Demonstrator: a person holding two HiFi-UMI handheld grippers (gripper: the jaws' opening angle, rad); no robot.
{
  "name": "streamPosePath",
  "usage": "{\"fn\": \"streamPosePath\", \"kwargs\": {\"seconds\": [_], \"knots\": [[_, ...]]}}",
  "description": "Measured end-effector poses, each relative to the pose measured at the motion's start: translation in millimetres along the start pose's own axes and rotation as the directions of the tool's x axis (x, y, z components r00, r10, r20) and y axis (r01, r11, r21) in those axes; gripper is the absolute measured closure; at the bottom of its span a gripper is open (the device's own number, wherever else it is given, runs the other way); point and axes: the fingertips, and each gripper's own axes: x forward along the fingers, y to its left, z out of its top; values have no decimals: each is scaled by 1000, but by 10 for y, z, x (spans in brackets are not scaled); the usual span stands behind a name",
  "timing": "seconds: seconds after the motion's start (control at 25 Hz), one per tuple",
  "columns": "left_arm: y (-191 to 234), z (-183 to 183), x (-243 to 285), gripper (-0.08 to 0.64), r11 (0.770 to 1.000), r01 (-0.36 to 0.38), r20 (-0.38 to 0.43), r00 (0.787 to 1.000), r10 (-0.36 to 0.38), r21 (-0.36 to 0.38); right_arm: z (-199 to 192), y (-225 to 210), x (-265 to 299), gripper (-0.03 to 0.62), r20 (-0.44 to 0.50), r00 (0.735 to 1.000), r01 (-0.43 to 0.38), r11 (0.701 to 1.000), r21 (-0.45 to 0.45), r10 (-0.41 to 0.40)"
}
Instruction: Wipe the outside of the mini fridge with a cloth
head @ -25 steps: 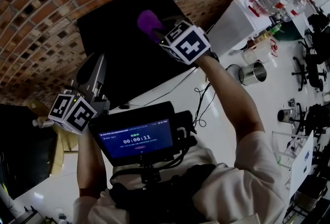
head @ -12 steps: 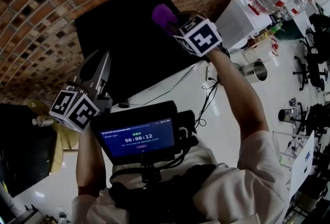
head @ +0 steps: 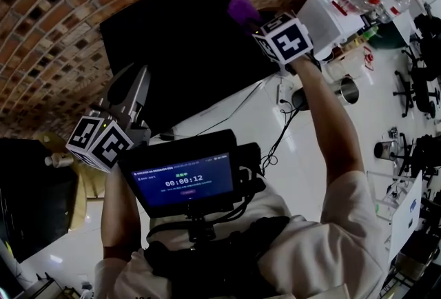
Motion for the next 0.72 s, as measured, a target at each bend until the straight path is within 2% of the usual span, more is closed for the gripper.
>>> {"fn": "streamPosePath", "kwargs": {"seconds": [0.2, 0.48, 0.72], "knots": [[-3, -13, -3, 506, 1000, -1, -6, 1000, 1, 2, -110, -179, -15, 480, -23, 999, 46, 999, 18, -45], [59, -55, -48, 506, 1000, -24, -7, 1000, 24, -6, 142, -146, -166, 480, 65, 997, 42, 999, 7, -42], [104, -72, -103, 506, 999, -47, 4, 999, 47, -15, 548, 206, -348, 480, 171, 985, -10, 999, -39, 16]]}}
